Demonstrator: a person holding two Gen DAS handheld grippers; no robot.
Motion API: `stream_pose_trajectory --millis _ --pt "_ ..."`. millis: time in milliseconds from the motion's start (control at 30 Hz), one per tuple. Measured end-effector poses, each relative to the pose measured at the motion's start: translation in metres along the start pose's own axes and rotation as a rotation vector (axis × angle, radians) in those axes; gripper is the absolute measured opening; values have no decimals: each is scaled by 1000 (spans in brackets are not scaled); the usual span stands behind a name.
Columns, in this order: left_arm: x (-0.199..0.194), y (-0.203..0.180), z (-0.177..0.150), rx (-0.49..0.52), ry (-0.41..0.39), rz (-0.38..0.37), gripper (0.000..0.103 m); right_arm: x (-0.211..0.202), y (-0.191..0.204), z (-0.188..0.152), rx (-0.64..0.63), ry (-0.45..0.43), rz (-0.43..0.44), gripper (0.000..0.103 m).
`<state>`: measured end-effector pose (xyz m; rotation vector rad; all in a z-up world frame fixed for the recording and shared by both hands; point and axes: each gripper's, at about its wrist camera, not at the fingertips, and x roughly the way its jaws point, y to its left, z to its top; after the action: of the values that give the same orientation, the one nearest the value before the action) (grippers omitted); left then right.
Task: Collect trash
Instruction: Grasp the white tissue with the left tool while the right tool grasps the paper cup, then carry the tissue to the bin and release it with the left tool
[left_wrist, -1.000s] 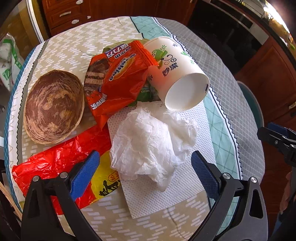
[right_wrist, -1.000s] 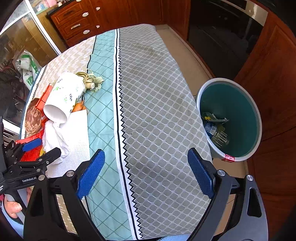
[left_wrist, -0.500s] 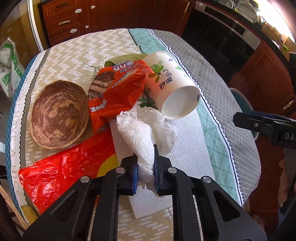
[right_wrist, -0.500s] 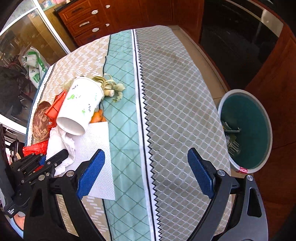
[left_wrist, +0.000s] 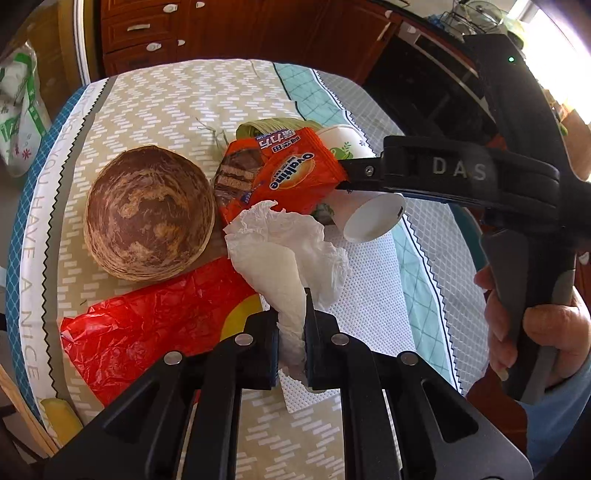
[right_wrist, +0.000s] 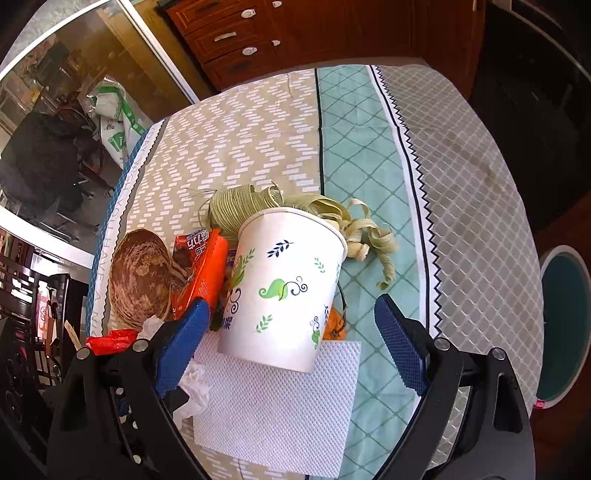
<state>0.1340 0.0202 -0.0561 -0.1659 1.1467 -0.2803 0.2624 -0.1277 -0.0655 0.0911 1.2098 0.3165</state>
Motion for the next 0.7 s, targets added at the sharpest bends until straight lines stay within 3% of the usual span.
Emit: stream_pose_trajectory --millis 67,100,500,700 --pt "-1 1 0 -3 3 7 11 0 -1 -4 4 -4 30 58" --pt "-1 0 -1 -3 5 10 11 -3 -1 -5 -3 -17 23 57" --pt "-14 -42 6 63 -17 -16 11 -75 -46 -36 56 -124 42 56" --pt "-15 -80 9 133 -18 -18 11 -107 -82 -56 102 -179 12 56"
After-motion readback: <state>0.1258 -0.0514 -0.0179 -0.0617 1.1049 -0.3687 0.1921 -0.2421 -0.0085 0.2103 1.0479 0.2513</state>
